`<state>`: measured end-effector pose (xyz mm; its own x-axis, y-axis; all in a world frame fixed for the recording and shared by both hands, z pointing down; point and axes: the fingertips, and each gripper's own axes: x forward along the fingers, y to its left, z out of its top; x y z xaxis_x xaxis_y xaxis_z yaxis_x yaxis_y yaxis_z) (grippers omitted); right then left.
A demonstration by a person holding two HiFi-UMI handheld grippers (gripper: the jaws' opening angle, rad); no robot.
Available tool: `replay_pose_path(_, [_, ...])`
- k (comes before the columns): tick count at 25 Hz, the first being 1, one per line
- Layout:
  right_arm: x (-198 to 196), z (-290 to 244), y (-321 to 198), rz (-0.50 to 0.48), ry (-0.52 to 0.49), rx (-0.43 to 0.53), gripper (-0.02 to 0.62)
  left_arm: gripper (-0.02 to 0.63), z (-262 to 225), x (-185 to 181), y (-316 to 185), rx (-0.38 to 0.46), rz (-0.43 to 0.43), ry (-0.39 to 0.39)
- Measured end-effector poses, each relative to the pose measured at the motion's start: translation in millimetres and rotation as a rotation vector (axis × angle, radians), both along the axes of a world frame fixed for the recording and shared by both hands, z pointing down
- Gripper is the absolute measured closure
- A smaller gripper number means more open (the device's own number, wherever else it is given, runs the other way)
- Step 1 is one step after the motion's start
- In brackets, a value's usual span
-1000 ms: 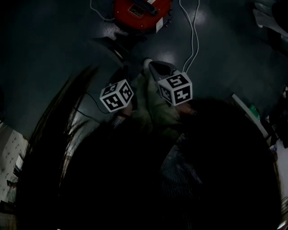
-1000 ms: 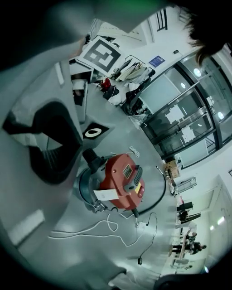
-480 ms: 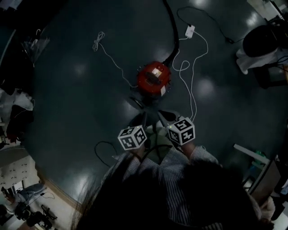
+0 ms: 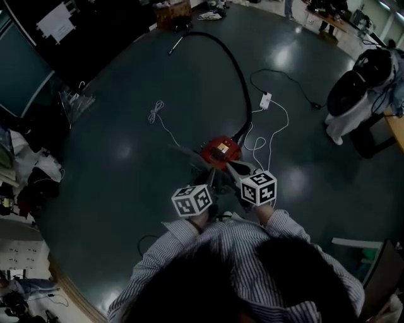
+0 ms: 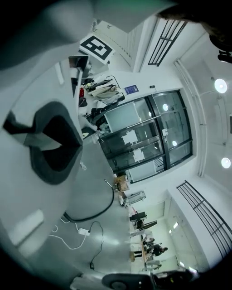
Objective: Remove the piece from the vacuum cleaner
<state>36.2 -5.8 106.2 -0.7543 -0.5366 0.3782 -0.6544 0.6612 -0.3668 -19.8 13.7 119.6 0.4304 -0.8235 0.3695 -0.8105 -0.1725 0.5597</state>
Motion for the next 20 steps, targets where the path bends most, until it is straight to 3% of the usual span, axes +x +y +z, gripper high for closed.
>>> replay_pose_path(10, [0.5,-24.9,-9.8,0.007,0.021,0.063,0.594,0.583,-28.1,0.4,-15.6,0.079,0.0,-0.035])
replay_pose_path(20, [1.7,-21.2,-9.7,0.003,0.039,0.063,0.594,0.583,-23.0,3.6,-17.6,0.07,0.008,-0.044])
